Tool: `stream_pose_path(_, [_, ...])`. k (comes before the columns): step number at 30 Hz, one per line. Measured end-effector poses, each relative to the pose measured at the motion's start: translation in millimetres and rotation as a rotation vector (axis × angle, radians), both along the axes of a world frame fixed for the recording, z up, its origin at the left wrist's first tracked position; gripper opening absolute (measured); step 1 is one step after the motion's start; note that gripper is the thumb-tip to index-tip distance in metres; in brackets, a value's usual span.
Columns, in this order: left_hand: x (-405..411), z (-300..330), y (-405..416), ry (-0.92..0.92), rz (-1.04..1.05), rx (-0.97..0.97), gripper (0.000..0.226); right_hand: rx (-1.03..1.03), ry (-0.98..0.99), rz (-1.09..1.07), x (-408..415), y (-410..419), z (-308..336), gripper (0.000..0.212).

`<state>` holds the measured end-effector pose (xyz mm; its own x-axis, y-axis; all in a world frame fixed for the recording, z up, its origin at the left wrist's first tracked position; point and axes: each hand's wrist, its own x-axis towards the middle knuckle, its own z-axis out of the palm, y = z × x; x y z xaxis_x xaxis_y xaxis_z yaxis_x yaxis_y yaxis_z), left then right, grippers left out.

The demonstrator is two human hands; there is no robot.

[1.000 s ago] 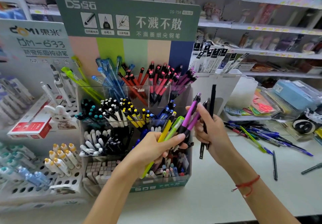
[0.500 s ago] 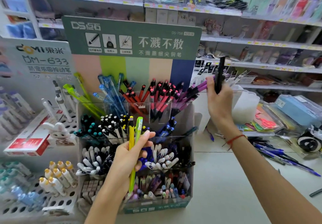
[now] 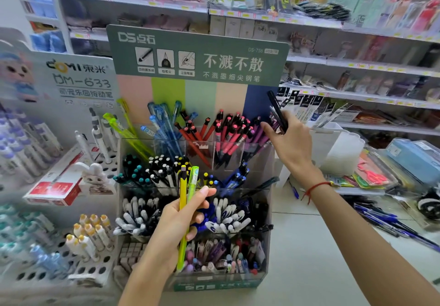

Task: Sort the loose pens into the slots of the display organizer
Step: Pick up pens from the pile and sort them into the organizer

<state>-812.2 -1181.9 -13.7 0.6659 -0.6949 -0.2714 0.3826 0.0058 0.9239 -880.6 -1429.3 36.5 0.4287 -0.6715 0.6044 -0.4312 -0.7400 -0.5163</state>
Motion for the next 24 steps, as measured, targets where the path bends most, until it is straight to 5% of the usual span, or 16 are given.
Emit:
stream_pose_path(6, [-5, -1, 0, 0.034, -0.019, -0.025, 0.017, -0.207, 0.353, -0.065, -11, 9, 0, 0.057])
stream_pose_path(9, [-8, 0, 1, 0.019, -0.025, -0.039, 0.018, -0.138, 0.223, -0.007, -18, 23, 8, 0.045])
stream_pose_path(11, [-7, 0, 3, 0.001, 0.001, -0.060, 0.018, 0.036, 0.054, 0.152, -24, 44, 11, 0.026])
stream_pose_path(16, [-7, 8, 10, -0.108, 0.003, -0.066, 0.026, 1.287, -0.212, 0.764, -34, 125, -4, 0.031])
stream_pose_path(21, [-26, -1, 21, -0.162, -0.024, 0.056, 0.031, 1.409, -0.488, 0.691, -20, 152, -35, 0.033])
stream_pose_path(24, [-29, -7, 27, -0.136, -0.018, 0.054, 0.033, 1.242, -0.375, 0.595, -15, 158, -41, 0.034])
